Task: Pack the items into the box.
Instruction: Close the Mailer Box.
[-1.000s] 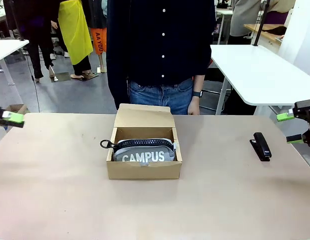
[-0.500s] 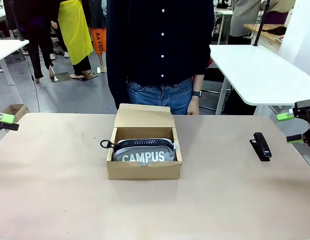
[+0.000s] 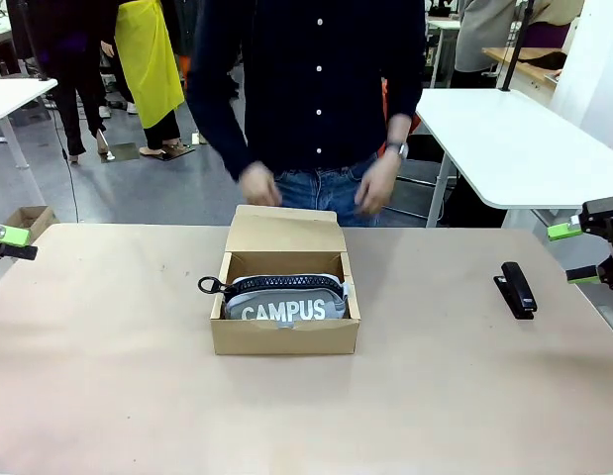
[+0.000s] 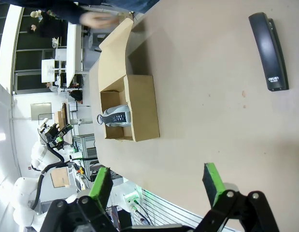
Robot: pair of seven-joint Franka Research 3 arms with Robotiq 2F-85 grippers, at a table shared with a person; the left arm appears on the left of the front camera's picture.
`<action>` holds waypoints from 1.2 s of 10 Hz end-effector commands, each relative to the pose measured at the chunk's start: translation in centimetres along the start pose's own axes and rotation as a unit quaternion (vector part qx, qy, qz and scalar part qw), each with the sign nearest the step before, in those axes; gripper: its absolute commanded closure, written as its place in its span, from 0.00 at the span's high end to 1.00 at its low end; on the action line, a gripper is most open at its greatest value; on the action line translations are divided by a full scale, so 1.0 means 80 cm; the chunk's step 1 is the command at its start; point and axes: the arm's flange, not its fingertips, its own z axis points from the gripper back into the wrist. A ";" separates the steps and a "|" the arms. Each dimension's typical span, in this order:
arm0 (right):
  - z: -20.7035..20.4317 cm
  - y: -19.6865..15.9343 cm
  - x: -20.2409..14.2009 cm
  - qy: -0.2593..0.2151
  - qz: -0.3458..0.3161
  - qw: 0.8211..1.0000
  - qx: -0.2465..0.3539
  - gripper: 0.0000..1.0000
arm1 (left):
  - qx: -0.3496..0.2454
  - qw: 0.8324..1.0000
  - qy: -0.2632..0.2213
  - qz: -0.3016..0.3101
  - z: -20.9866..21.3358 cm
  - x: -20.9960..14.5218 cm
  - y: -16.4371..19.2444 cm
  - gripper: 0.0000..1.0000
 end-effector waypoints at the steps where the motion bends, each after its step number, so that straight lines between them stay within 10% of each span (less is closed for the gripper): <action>1: 0.004 -0.002 0.000 0.005 0.010 1.000 -0.002 1.00 | 0.005 1.000 -0.007 0.000 -0.003 -0.002 -0.003 1.00; 12: 0.004 -0.002 0.000 0.005 0.010 1.000 -0.002 1.00 | 0.005 1.000 -0.007 0.000 -0.003 -0.002 -0.003 1.00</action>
